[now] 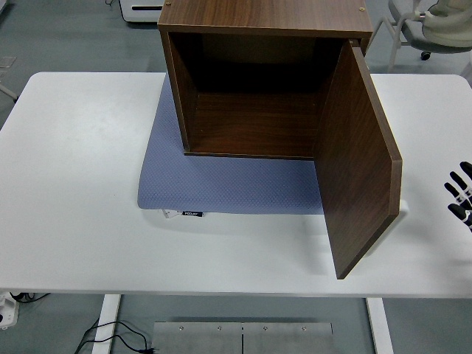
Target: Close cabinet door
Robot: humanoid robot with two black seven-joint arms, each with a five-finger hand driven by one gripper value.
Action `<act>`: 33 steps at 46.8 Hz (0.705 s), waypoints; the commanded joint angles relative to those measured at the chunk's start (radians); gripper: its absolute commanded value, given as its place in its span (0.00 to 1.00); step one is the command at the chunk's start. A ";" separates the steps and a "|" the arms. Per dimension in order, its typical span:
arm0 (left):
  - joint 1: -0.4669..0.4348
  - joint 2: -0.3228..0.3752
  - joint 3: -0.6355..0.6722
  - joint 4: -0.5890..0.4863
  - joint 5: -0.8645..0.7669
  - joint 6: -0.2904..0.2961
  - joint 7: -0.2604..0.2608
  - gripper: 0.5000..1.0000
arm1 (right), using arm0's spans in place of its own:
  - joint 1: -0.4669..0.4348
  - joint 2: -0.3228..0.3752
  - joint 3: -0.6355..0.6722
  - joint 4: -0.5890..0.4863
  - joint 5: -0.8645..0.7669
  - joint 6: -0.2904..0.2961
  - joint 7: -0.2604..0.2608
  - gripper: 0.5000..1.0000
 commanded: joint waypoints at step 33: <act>0.000 0.000 0.000 0.000 -0.002 0.000 0.000 1.00 | -0.002 0.002 0.001 0.000 0.000 0.000 0.000 1.00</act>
